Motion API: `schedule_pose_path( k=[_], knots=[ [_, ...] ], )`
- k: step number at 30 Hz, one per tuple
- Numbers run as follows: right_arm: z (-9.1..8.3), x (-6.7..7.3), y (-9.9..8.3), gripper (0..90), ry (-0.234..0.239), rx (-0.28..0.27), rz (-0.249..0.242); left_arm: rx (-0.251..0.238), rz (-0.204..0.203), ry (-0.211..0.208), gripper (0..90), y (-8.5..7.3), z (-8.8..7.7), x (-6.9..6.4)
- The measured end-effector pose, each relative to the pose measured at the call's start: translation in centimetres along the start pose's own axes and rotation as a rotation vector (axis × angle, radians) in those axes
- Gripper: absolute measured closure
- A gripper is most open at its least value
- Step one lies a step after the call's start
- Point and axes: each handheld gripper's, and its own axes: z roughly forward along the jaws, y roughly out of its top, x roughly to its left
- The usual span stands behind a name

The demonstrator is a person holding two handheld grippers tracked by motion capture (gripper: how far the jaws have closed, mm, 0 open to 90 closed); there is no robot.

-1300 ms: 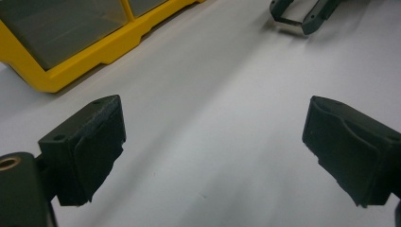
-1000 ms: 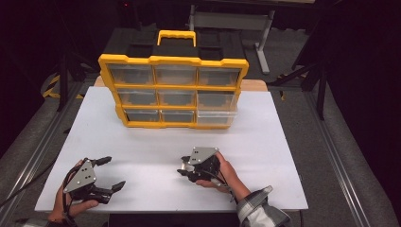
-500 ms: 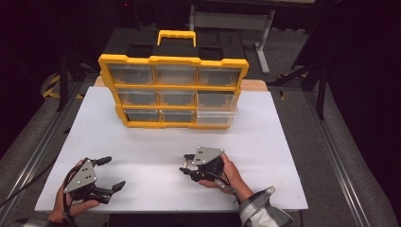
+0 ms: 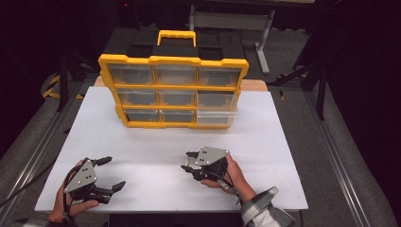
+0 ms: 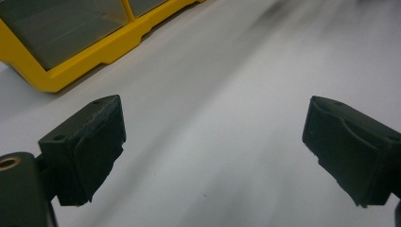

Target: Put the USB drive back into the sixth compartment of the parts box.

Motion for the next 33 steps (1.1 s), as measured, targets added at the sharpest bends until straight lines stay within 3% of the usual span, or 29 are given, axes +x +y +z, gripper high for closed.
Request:
schedule_pose_path(
  k=[33],
  knots=[
    [-3.6, 0.0, 1.5, 54.4, -0.112, -0.093, -0.038, 0.003, 0.000, -0.002, 8.1, 0.0, 0.0, 0.0]
  ],
)
